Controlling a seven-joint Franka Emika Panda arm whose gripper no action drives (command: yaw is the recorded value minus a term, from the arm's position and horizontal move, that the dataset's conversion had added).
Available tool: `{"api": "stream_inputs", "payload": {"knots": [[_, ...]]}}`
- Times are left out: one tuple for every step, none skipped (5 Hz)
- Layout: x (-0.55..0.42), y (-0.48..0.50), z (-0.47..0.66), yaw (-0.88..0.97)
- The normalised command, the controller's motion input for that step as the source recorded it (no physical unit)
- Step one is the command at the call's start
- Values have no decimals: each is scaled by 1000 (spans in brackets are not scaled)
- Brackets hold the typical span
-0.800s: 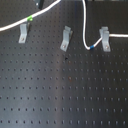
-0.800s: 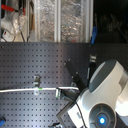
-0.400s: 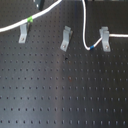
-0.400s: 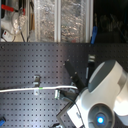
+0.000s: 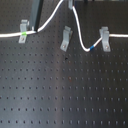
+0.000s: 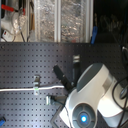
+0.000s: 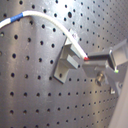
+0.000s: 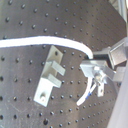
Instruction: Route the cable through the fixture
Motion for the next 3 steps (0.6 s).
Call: {"api": "stream_inputs", "payload": {"knots": [[-230,290,275,-577],[-310,213,237,-543],[-384,134,218,-440]]}}
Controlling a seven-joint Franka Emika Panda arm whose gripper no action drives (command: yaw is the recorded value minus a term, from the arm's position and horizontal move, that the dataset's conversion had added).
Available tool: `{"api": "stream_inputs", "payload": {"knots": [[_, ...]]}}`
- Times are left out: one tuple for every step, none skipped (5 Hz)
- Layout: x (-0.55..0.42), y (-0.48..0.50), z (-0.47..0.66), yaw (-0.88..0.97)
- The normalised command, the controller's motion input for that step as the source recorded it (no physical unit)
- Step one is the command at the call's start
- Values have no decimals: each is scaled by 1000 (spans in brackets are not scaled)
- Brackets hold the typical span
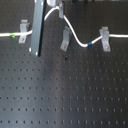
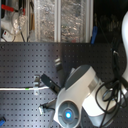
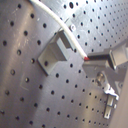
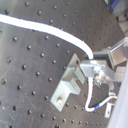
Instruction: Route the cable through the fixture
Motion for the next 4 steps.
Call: {"api": "stream_inputs", "payload": {"knots": [[-52,26,335,0],[-1,0,-47,-34],[2,21,523,0],[-119,-4,611,-43]]}}
